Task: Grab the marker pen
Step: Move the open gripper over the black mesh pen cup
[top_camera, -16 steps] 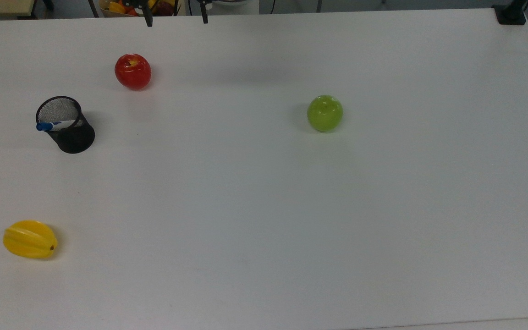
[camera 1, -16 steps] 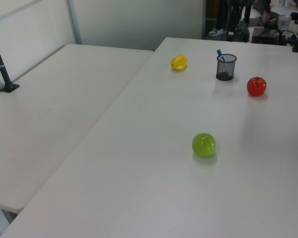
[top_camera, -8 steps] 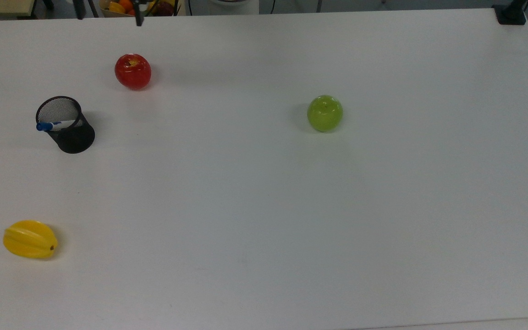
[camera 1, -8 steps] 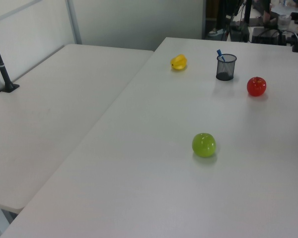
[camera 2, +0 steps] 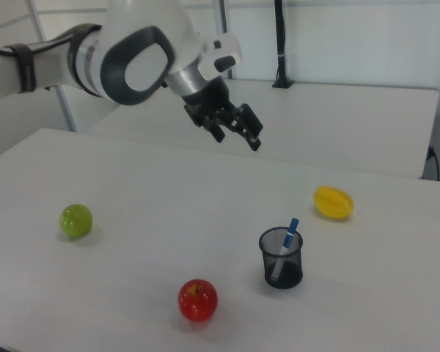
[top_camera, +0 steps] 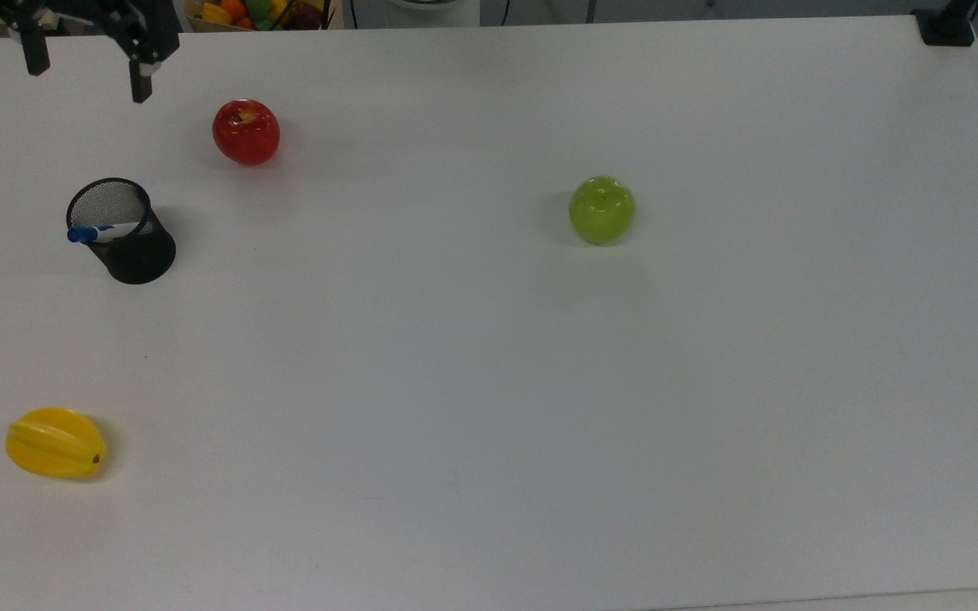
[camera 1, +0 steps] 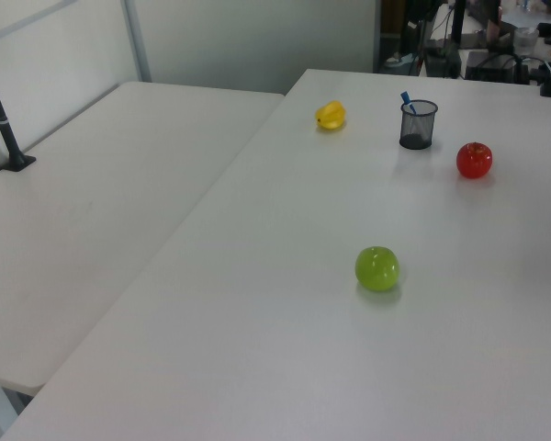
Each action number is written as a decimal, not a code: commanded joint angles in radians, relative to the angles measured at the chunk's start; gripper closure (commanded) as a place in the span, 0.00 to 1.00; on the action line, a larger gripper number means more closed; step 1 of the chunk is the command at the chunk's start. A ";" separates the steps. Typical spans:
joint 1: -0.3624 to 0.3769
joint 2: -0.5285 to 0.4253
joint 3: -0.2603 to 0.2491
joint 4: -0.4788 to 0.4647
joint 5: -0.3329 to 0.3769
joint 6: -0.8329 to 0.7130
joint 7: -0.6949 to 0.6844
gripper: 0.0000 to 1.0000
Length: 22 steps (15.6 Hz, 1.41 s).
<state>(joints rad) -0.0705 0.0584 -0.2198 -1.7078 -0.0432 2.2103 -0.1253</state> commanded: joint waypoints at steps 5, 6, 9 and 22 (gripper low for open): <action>-0.040 0.124 -0.010 -0.012 -0.017 0.169 0.029 0.30; -0.045 0.139 -0.010 -0.021 -0.018 0.190 0.029 0.33; -0.049 0.185 -0.010 -0.036 -0.018 0.255 0.021 0.39; -0.074 0.256 -0.041 -0.133 -0.063 0.431 -0.088 0.48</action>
<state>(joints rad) -0.1337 0.3175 -0.2530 -1.7965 -0.0906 2.5728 -0.1635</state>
